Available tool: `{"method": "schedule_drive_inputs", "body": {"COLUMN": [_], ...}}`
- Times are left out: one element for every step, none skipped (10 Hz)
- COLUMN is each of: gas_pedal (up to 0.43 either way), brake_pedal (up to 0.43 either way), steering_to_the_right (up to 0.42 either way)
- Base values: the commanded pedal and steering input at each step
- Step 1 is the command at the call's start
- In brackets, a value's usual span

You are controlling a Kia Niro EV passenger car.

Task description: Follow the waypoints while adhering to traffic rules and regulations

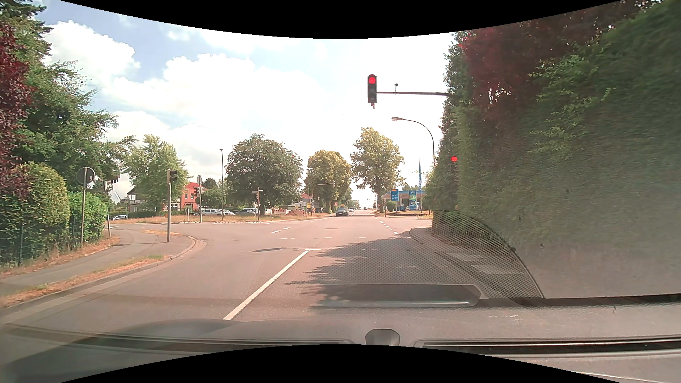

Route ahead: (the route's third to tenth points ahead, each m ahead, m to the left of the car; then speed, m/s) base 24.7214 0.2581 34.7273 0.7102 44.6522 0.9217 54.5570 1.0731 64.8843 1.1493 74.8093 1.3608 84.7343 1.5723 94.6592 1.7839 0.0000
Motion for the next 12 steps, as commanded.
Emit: {"method": "schedule_drive_inputs", "body": {"gas_pedal": [0.0, 0.0, 0.0, 0.0, 0.0, 0.0, 0.0, 0.0, 0.0, 0.0, 0.0, 0.0], "brake_pedal": [0.543, 0.543, 0.543, 0.543, 0.543, 0.537, 0.354, 0.024, 0.0, 0.0, 0.0, 0.0], "steering_to_the_right": [0.003, 0.003, 0.003, 0.003, 0.003, 0.003, 0.003, 0.003, 0.003, 0.003, 0.003, 0.003]}}
